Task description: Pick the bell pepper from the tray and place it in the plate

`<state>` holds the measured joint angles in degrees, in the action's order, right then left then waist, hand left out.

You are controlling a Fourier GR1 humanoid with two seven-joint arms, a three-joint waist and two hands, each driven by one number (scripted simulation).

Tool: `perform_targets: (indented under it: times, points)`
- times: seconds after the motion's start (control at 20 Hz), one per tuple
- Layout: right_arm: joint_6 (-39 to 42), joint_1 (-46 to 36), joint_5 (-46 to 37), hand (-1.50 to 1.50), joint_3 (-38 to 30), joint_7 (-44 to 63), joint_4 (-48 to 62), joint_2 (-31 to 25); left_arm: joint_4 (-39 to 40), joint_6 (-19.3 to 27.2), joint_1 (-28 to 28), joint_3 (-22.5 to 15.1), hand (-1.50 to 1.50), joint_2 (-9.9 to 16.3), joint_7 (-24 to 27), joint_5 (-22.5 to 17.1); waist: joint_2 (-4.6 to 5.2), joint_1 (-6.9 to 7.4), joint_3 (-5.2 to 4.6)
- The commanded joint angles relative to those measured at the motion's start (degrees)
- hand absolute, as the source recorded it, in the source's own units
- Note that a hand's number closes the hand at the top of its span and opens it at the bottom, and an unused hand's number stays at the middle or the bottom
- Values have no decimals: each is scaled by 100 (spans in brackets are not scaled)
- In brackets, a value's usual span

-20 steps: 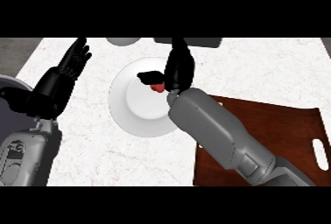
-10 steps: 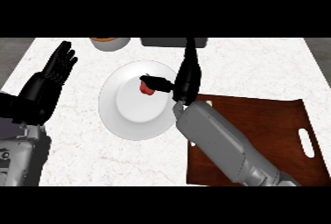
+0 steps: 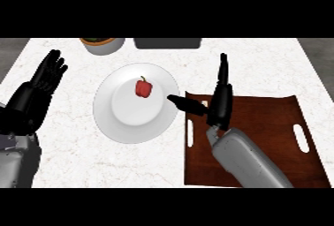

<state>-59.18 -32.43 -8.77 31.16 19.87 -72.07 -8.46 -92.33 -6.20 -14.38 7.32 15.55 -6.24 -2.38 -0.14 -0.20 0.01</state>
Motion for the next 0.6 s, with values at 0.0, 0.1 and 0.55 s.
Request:
perform_targets:
  times: [0.0,0.1,0.55]
  points:
    - [291,1209,40,-150,160,-437,-976,-463,-226,202,-181,-49,0,-77,-415,89,-6,-49,3]
    - [525,1196,-78,-150,-164,-133,-1334,-803,-549,209,200,-158,0,-178,-330,191,-6,-8,0]
    - [1088,2383,-308,-150,-637,-579,-2165,-1235,-310,-145,83,143,0,-3,-143,-22,6,7,0]
